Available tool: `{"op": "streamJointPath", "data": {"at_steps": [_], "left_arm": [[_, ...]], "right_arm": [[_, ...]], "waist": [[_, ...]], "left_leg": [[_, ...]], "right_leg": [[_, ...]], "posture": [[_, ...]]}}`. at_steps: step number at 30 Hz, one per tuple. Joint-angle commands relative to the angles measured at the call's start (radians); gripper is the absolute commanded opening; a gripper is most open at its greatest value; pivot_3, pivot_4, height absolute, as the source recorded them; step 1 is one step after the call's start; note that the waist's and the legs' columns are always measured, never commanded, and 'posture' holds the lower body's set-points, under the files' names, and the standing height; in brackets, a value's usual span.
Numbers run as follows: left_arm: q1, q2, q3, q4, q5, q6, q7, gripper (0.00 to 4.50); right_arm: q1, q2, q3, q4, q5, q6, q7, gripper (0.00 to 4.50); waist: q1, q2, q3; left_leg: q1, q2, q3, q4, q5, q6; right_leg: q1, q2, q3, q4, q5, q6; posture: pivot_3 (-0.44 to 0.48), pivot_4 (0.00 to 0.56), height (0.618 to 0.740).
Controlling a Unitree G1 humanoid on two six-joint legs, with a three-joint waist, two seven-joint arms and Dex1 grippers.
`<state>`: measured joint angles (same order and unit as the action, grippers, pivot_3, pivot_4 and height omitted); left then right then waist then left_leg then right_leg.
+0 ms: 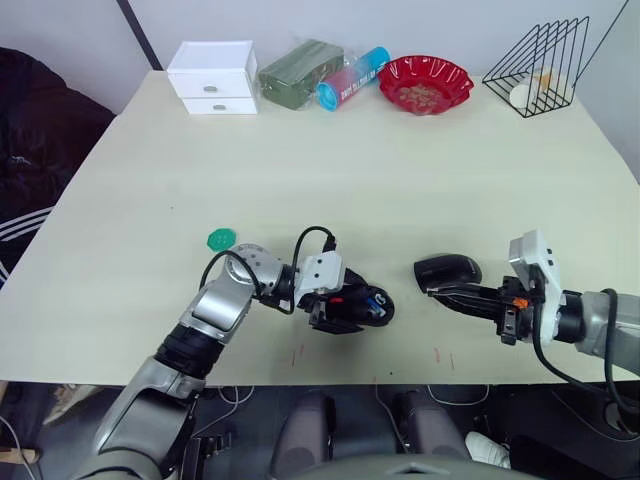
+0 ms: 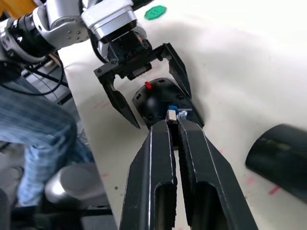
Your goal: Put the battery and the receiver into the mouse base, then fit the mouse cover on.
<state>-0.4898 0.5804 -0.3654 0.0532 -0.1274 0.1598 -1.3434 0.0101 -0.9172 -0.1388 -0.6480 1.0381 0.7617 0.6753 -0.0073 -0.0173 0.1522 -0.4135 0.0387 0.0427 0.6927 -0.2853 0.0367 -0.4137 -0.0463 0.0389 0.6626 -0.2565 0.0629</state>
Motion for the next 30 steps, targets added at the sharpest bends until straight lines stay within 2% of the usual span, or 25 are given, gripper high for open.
{"op": "streamJointPath", "data": {"at_steps": [1, 7, 10, 11, 12, 18, 25, 30], "left_arm": [[-0.019, -0.016, 0.001, 0.015, -0.001, -0.013, 0.009, 4.31], [-0.011, -0.022, -0.004, 0.054, 0.014, -0.039, 0.006, 4.31], [-0.003, -0.027, -0.004, 0.055, 0.006, -0.036, 0.003, 3.48], [-0.001, -0.029, -0.003, 0.056, 0.007, -0.038, 0.005, 2.99], [0.0, -0.029, -0.004, 0.058, 0.01, -0.043, 0.007, 2.94], [0.01, -0.033, -0.005, 0.053, 0.013, -0.047, 0.021, 2.94], [0.045, -0.025, -0.001, -0.028, 0.029, 0.037, 0.091, 2.94], [0.074, 0.035, -0.013, -0.086, 0.061, 0.085, 0.097, 2.94]], "right_arm": [[0.008, 0.005, -0.026, -0.021, -0.065, -0.076, 0.075, 0.0], [0.008, 0.008, -0.019, -0.009, -0.172, -0.154, 0.153, 0.0], [0.007, 0.011, -0.014, -0.006, -0.208, -0.182, 0.186, 0.0], [0.007, 0.012, -0.014, -0.005, -0.217, -0.187, 0.194, 0.0], [0.007, 0.012, -0.015, -0.004, -0.224, -0.189, 0.199, 0.0], [-0.021, 0.004, -0.011, -0.004, -0.244, -0.166, 0.201, 0.0], [-0.152, -0.011, 0.05, -0.085, -0.151, 0.104, 0.017, 0.0], [-0.275, 0.008, 0.092, -0.088, -0.046, 0.312, -0.124, 0.0]], "waist": [[0.0, 0.0, 0.0], [0.0, 0.0, 0.0], [0.0, 0.0, 0.0], [0.001, 0.0, 0.0], [0.002, 0.0, 0.0], [0.003, 0.0, 0.0], [0.006, 0.001, 0.0], [0.001, 0.001, 0.0]], "left_leg": [[0.0, 0.0, 0.0, 0.0, 0.0, 0.0], [0.0, 0.0, -0.001, 0.002, 0.0, 0.0], [0.0, 0.0, -0.001, 0.004, 0.0, 0.0], [0.0, 0.0, -0.001, 0.004, 0.0, 0.0], [0.0, 0.0, -0.001, 0.004, 0.0, 0.0], [0.0, 0.0, -0.001, 0.006, 0.0, 0.0], [-0.001, 0.0, -0.002, 0.006, 0.0, 0.0], [-0.001, 0.0, -0.002, 0.006, 0.0, 0.0]], "right_leg": [[0.0, 0.0, 0.0, 0.0, 0.0, 0.0], [0.001, 0.0, 0.0, 0.0, 0.0, 0.001], [0.001, 0.0, -0.001, 0.0, 0.001, 0.001], [0.001, 0.0, -0.001, 0.0, 0.001, 0.001], [0.002, 0.0, -0.001, 0.0, 0.001, 0.001], [0.002, 0.0, -0.001, 0.0, 0.001, 0.001], [0.002, 0.0, -0.001, 0.001, 0.001, 0.002], [0.002, 0.0, -0.001, 0.001, 0.001, 0.002]], "posture": [[0.0, 0.15, 0.74], [0.0, 0.15, 0.74], [0.0, 0.15, 0.74], [0.0, 0.15, 0.74], [0.0, 0.15, 0.74], [0.0, 0.15, 0.74], [0.0, 0.15, 0.74], [0.0, 0.15, 0.74]]}}
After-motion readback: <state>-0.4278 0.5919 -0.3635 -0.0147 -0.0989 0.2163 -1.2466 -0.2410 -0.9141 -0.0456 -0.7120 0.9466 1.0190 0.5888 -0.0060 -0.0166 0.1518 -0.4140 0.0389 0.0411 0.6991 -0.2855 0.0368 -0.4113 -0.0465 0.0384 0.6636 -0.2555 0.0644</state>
